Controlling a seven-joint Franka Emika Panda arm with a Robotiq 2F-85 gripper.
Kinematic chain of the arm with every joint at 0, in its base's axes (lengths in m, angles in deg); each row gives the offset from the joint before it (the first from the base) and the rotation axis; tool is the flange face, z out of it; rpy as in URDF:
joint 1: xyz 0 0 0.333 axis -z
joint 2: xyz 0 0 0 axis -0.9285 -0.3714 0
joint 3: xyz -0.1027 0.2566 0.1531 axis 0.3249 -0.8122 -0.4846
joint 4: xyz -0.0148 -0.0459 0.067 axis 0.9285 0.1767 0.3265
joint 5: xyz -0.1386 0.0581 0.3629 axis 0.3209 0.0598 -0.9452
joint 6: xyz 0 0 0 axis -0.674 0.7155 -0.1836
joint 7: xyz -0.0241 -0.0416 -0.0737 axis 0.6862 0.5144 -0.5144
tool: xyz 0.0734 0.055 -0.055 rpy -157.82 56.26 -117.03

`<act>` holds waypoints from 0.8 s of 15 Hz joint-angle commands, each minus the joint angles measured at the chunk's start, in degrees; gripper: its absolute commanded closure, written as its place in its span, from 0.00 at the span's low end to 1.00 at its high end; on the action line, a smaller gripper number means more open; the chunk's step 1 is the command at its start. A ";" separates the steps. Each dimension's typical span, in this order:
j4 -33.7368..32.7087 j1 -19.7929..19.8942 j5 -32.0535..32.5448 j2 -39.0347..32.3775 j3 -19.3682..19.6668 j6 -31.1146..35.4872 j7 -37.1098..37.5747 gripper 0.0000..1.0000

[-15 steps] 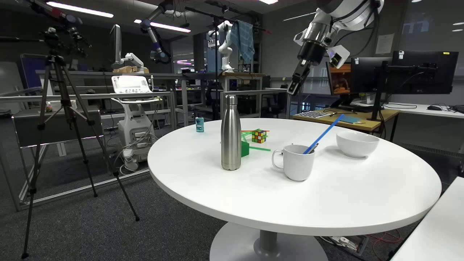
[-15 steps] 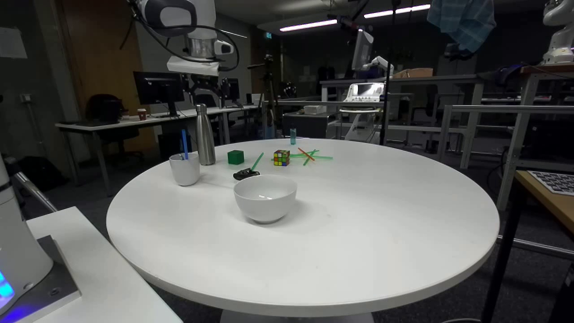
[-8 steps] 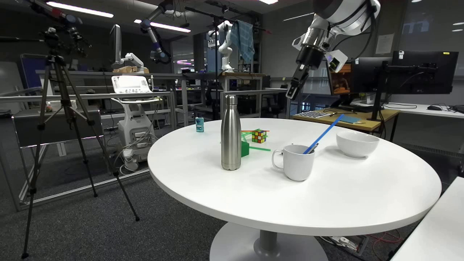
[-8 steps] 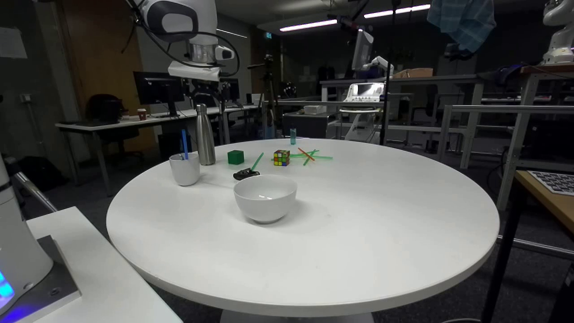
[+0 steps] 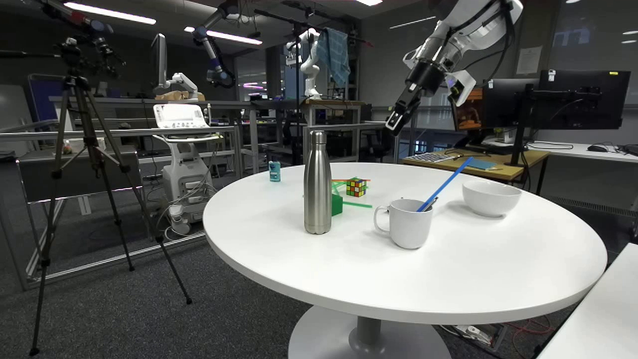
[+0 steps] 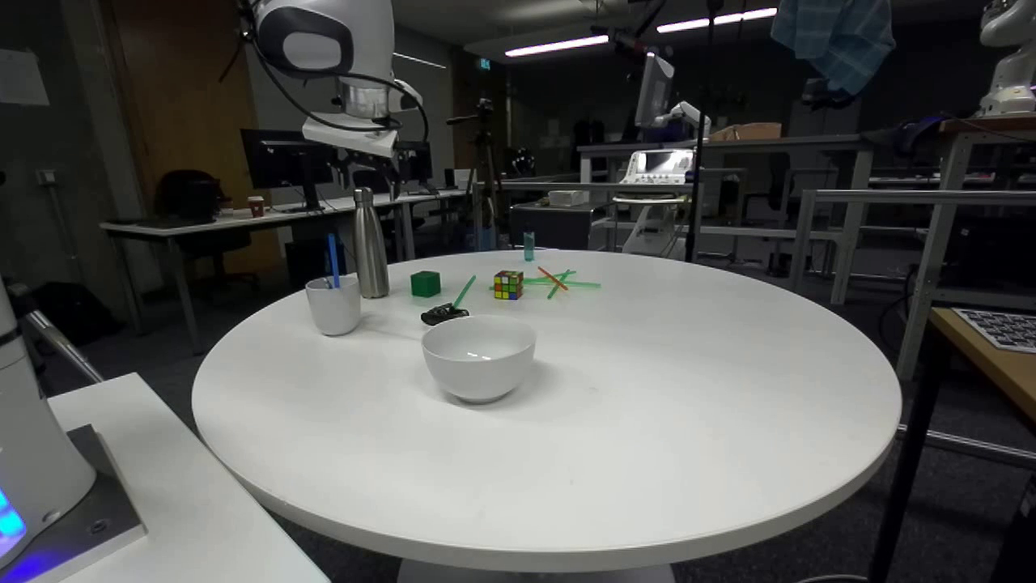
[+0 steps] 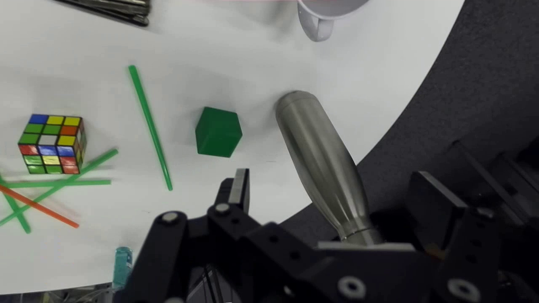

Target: Put the silver flask on top of the green block

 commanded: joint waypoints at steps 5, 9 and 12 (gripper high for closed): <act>-5.27 0.41 -12.90 -4.83 -2.90 -2.37 -11.43 0.00; -10.36 0.90 -10.61 -11.06 -5.21 -3.14 -9.73 0.00; -14.30 1.47 -8.73 -15.32 -6.65 -4.45 -9.63 0.00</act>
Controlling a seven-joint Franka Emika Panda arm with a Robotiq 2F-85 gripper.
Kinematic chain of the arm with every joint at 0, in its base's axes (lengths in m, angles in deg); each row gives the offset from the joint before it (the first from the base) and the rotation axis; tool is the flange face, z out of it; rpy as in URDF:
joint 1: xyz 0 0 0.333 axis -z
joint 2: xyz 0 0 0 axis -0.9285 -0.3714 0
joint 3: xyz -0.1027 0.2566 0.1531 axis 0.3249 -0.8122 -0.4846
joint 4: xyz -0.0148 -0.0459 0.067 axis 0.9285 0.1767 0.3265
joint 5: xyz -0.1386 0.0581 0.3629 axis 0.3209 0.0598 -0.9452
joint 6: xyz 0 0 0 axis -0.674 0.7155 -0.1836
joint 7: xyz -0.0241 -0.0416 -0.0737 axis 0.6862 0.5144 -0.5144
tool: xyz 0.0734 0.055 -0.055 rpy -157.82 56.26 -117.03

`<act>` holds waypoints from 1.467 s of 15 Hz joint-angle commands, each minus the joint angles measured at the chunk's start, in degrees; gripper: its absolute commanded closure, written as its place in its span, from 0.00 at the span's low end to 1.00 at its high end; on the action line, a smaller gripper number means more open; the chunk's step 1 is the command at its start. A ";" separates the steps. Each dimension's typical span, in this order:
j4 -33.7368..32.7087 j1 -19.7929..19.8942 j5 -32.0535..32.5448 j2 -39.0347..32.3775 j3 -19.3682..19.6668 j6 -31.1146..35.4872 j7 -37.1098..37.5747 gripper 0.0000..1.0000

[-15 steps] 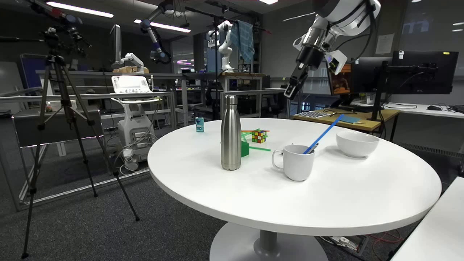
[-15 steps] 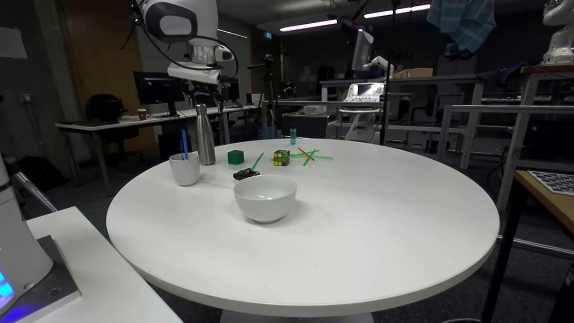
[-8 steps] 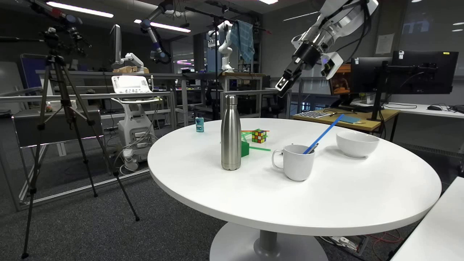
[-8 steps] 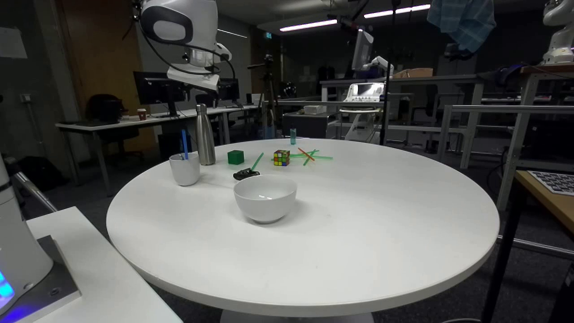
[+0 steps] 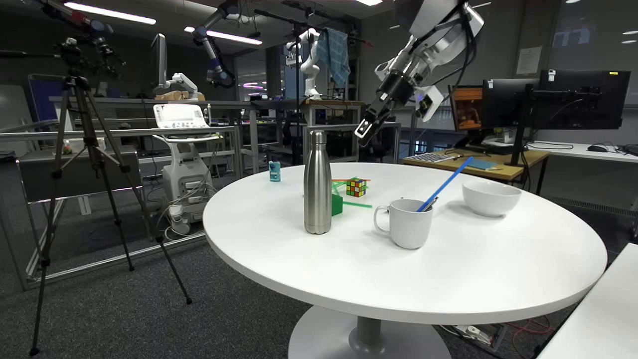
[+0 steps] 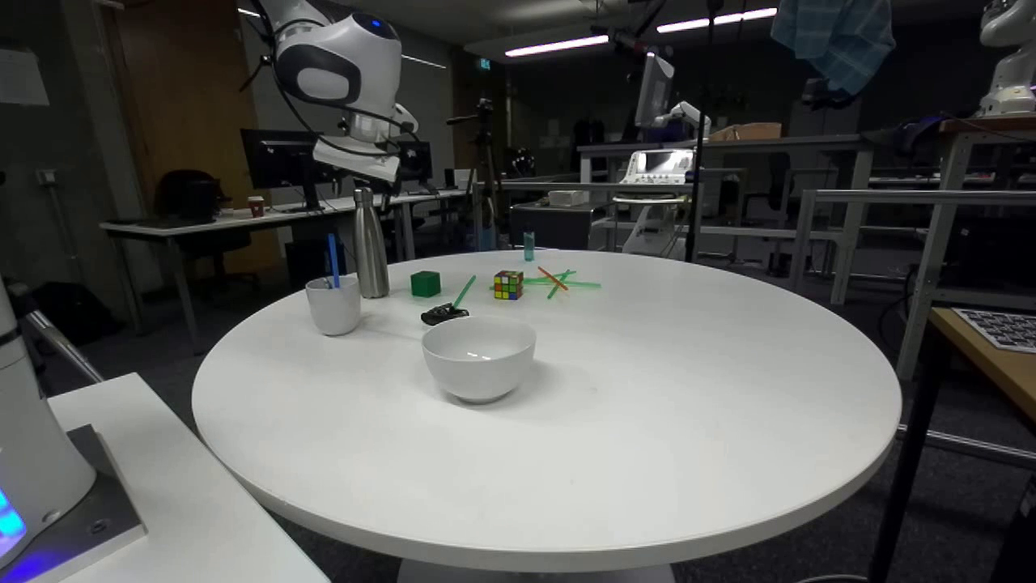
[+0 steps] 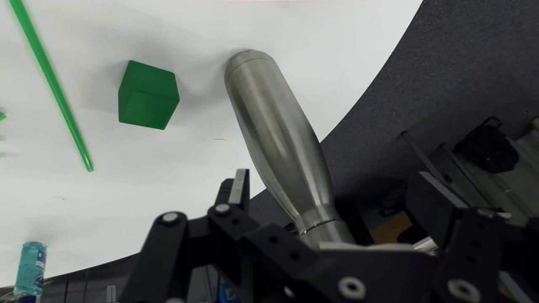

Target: Put the silver flask on top of the green block

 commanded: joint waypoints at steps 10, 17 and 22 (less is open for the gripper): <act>-9.67 2.40 3.78 -9.24 -3.67 -4.80 0.34 0.00; -9.71 2.40 3.80 -9.25 -3.68 -4.80 0.34 0.00; -10.30 2.80 2.07 -9.64 -4.35 -5.14 -1.74 0.00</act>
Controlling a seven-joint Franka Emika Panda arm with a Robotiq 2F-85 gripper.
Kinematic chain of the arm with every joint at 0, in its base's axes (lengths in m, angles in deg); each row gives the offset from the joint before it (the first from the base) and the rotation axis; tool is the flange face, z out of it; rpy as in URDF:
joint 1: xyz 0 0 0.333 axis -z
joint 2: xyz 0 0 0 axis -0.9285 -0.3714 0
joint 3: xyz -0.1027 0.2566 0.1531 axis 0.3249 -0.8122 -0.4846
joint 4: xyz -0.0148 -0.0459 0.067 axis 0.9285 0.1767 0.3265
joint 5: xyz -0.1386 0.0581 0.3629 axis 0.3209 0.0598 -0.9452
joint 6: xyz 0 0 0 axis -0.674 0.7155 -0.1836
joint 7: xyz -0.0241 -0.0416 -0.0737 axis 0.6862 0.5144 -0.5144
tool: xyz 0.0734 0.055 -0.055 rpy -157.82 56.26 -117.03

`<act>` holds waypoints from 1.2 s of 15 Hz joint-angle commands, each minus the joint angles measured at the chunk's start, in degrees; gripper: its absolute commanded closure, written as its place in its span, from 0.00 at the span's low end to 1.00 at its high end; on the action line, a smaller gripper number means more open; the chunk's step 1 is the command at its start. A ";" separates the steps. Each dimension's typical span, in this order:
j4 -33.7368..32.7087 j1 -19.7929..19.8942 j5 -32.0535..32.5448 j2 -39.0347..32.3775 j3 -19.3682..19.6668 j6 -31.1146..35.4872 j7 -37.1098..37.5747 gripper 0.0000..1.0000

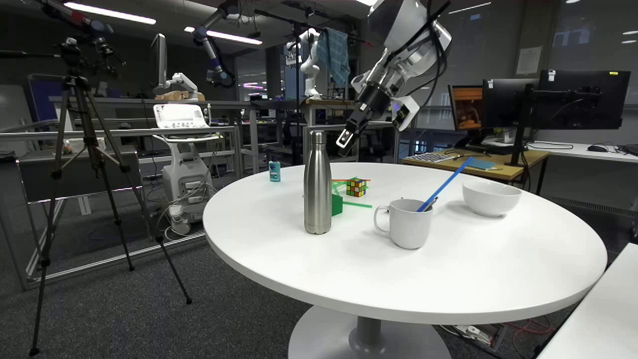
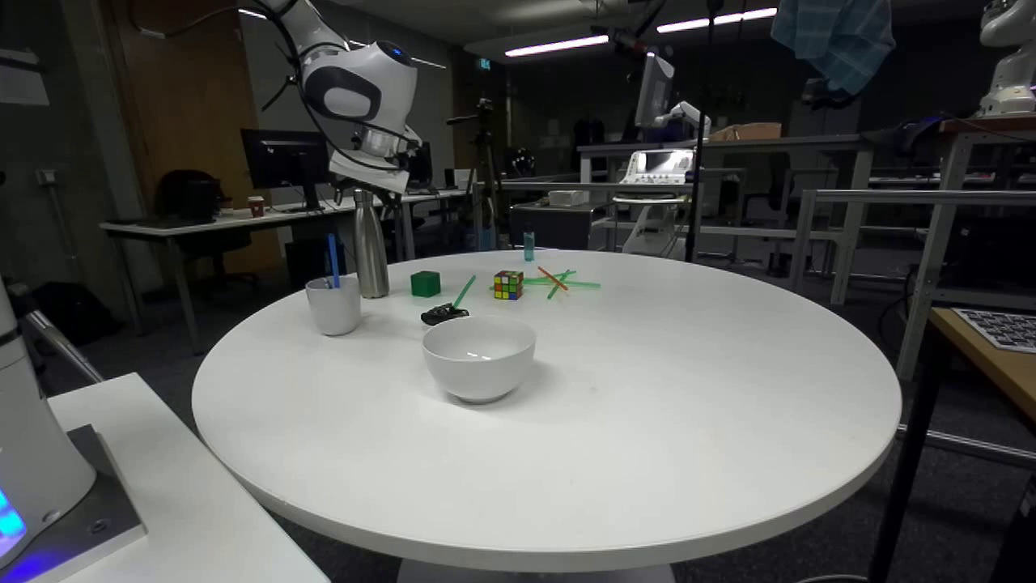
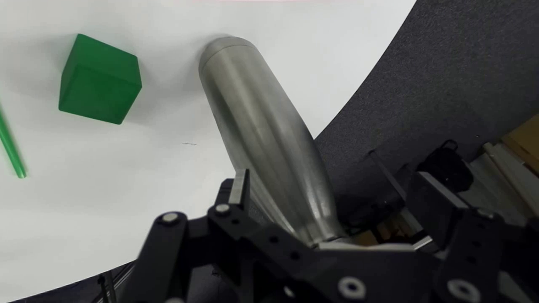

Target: Put the silver flask on top of the green block

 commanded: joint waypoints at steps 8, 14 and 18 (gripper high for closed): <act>-2.26 3.96 -12.74 -1.58 -3.47 -5.82 -21.58 0.00; -2.65 4.73 -16.55 -2.28 -2.27 -15.09 -33.59 0.00; -2.97 4.93 -16.13 -3.05 -1.73 -18.45 -36.26 0.00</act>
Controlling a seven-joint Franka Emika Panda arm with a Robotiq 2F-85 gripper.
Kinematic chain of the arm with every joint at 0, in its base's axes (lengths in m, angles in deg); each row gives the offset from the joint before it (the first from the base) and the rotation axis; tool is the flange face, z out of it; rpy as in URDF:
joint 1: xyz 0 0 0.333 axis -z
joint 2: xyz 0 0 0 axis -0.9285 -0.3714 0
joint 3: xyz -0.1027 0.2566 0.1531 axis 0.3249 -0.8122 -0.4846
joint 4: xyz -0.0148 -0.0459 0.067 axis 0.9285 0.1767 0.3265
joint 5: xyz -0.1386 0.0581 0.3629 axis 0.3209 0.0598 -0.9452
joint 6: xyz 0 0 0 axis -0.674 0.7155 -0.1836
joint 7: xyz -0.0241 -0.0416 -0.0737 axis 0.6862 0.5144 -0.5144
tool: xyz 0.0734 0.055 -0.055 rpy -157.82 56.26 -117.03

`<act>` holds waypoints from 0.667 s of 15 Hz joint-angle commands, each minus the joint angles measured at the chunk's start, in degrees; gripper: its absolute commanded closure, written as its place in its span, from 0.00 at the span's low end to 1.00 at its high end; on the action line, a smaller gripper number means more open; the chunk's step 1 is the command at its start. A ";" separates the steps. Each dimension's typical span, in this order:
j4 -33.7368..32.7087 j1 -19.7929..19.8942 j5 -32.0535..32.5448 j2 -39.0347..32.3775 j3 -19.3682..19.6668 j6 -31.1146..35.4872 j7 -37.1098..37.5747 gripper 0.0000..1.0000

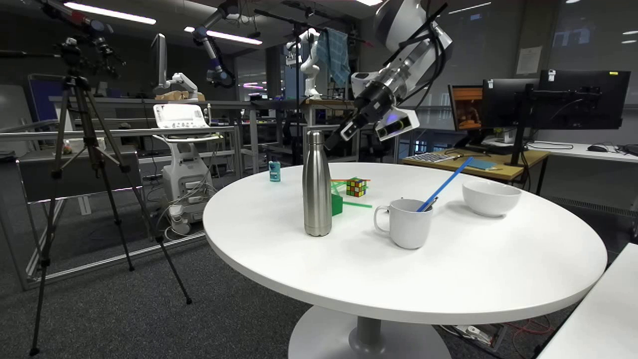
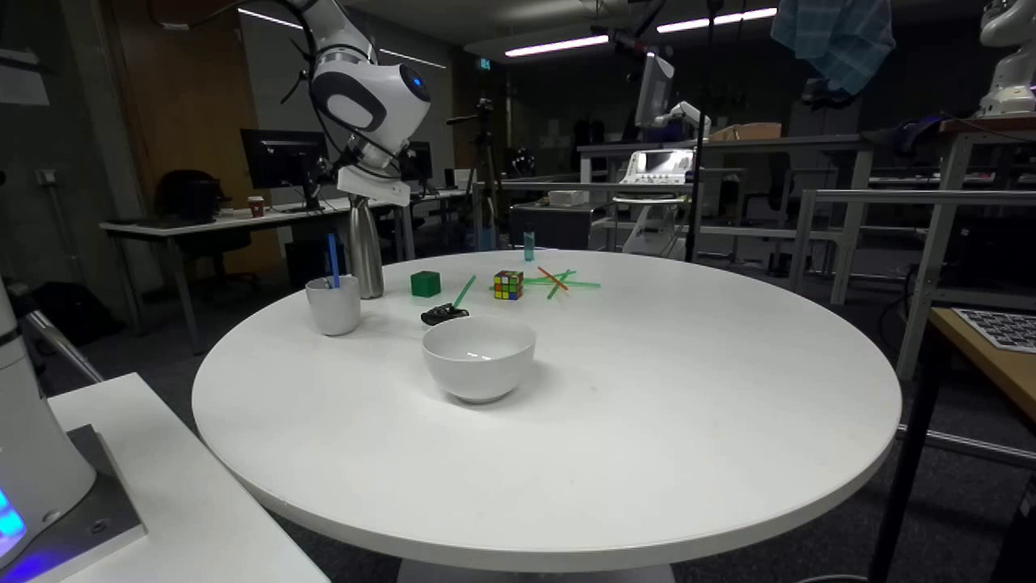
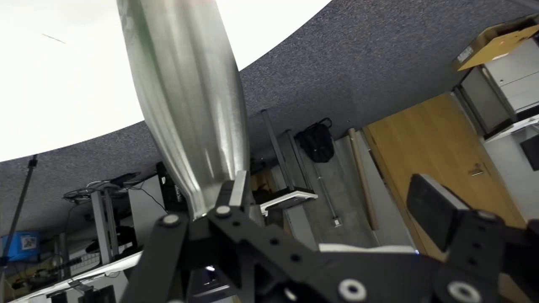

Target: Put the silver flask on top of the green block

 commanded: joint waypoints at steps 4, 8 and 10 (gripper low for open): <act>-2.58 0.34 -1.04 -2.47 0.85 -4.19 -3.53 0.00; -2.12 -0.50 -2.83 -2.25 1.13 3.56 -1.56 0.00; -2.26 -0.47 -3.40 -2.42 1.08 5.38 -1.54 0.00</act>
